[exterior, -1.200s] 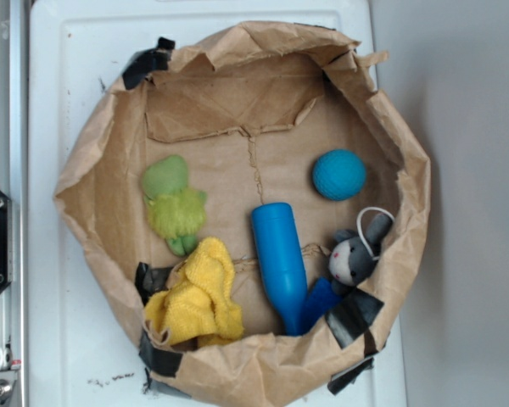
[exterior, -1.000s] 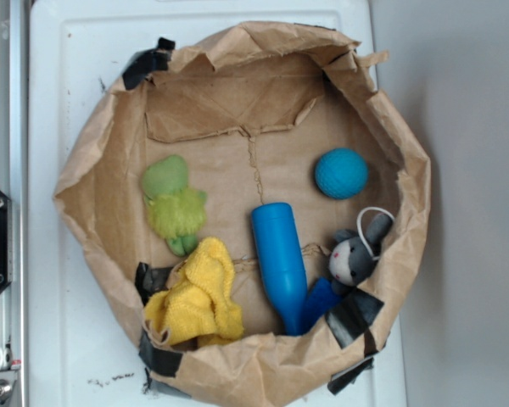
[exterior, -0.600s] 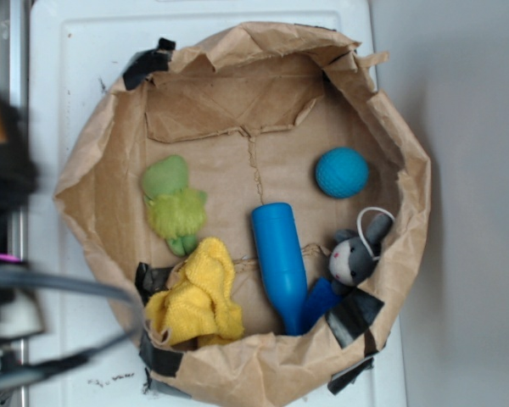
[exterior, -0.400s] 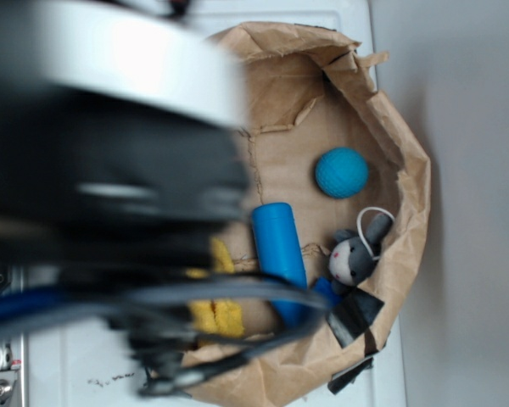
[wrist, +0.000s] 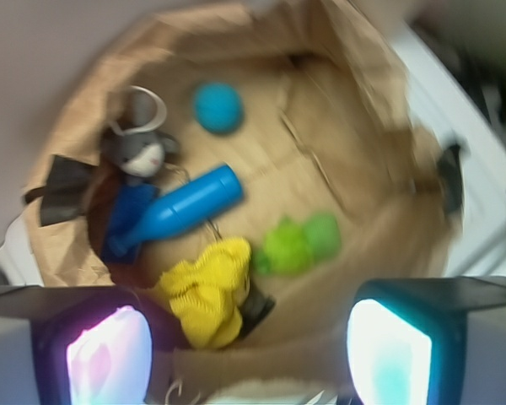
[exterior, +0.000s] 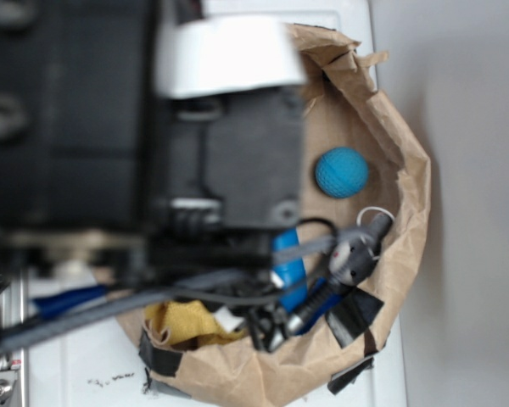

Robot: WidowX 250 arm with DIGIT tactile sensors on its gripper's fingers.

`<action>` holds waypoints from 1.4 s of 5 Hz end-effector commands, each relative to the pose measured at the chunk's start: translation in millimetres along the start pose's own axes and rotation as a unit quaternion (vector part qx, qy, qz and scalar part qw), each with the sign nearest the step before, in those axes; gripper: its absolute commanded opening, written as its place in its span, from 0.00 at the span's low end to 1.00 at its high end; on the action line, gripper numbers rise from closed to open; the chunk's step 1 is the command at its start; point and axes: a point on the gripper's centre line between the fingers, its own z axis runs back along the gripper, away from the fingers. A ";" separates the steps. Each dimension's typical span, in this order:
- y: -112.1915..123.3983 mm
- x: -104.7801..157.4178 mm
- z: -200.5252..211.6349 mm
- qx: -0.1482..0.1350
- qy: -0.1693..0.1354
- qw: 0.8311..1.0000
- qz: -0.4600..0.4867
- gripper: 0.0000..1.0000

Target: Grab the green animal.

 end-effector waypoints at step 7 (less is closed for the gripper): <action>33.3 11.5 -50.5 0.085 0.043 0.968 0.234 1.00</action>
